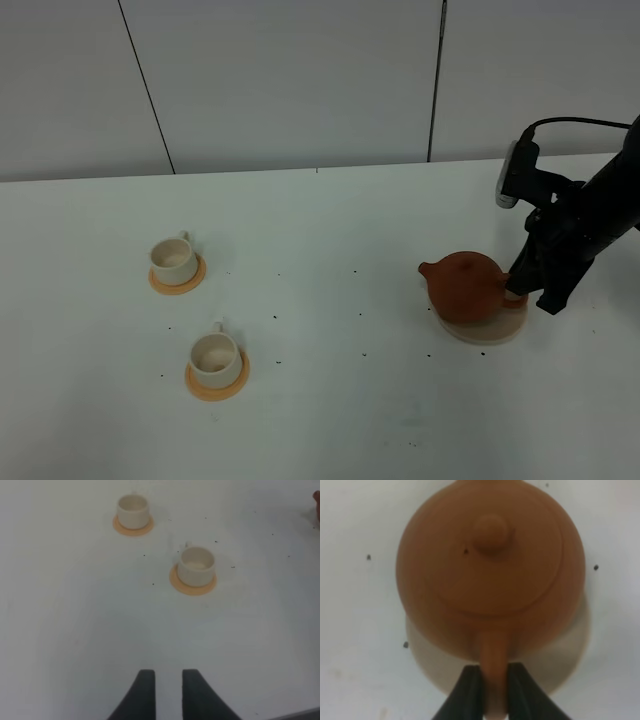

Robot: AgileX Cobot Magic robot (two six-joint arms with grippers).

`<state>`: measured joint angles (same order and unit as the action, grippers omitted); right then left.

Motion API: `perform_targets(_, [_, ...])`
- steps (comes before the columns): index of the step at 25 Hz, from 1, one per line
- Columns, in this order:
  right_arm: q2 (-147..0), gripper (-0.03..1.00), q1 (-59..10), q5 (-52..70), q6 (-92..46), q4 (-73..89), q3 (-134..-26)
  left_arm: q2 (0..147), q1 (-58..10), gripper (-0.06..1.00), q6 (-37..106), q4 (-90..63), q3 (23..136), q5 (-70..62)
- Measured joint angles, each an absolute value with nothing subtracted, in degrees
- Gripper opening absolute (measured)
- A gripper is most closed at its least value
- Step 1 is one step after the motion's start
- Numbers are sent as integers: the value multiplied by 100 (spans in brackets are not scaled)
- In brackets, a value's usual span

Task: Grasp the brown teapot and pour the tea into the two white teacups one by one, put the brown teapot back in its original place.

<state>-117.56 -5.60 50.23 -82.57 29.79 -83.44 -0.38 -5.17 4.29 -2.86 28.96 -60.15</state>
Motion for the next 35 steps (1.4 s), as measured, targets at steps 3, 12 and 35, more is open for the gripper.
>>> perform_targets(3, [-11726, 10, -490, 4941, -8262, 3005, -8223, -38, -517, 20, 429, -286, 2896, -6015])
perform_targets(12, [-11720, 10, -451, 4933, -8292, 3032, -8200, -38, -517, 20, 419, -286, 2896, -6015])
perform_targets(35, [-11713, 30, -451, 5014, -7963, 2982, -8200, -38, -517, 22, 430, -286, 2896, -6015])
